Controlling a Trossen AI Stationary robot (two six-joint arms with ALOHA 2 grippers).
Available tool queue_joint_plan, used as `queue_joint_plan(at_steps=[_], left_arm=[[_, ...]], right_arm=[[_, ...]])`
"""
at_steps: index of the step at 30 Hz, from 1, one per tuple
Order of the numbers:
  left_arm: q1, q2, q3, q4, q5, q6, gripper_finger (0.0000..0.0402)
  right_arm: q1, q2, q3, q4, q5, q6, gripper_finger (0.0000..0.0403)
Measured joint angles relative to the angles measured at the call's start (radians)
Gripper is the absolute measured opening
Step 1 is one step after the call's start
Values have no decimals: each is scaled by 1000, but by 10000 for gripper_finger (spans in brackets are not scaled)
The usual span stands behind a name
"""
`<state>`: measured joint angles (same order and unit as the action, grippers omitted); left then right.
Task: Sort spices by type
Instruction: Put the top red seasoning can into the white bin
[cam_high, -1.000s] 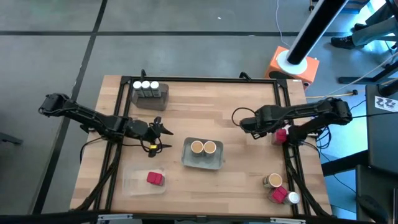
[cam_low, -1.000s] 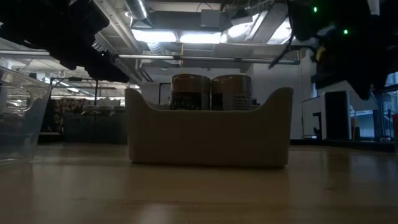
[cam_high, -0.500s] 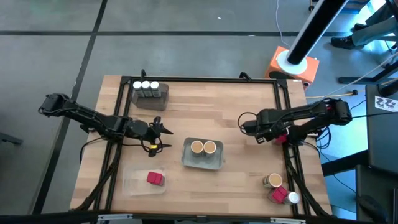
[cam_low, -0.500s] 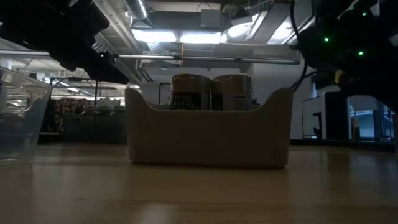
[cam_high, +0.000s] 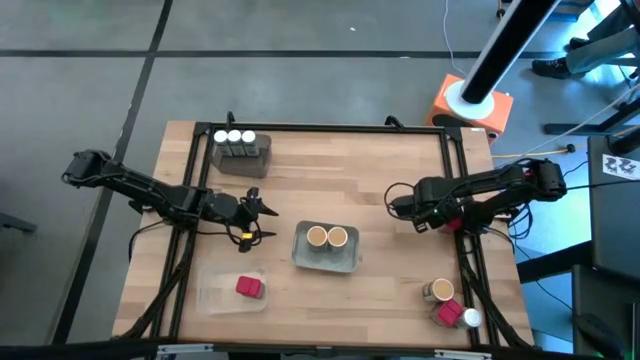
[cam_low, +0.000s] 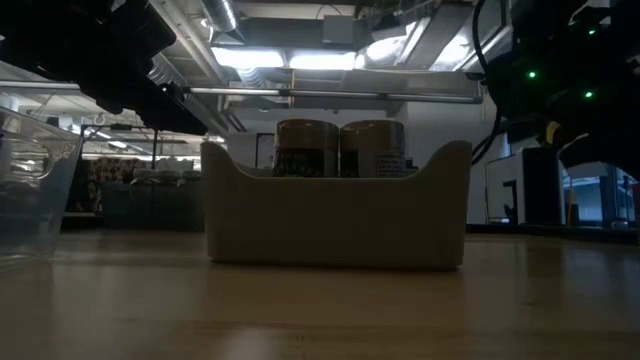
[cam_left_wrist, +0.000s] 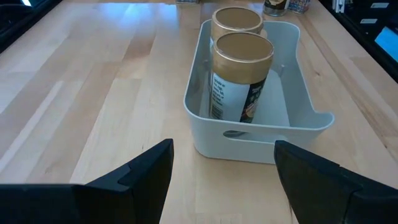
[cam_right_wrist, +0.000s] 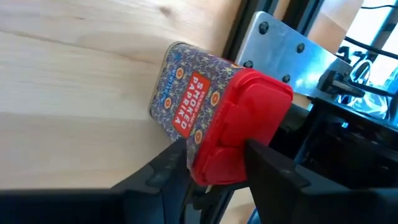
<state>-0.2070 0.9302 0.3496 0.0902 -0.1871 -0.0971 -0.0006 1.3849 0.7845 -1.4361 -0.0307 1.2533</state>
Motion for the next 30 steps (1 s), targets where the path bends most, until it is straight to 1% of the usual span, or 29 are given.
queue_joint_plan(at_steps=[6,10,21,26,30], left_arm=[[0,0,0,0,0,1,263],[0,0,0,0,0,2,263],[0,0,0,0,0,3,263],[0,0,0,0,0,3,263],[0,0,0,0,0,3,263]], right_arm=[[0,0,37,17,7,-33,154],[0,0,69,41,38,-55,154],[1,-1,134,167,71,-154,154],[1,2,175,205,82,-162,154],[1,2,220,190,107,-162,154]])
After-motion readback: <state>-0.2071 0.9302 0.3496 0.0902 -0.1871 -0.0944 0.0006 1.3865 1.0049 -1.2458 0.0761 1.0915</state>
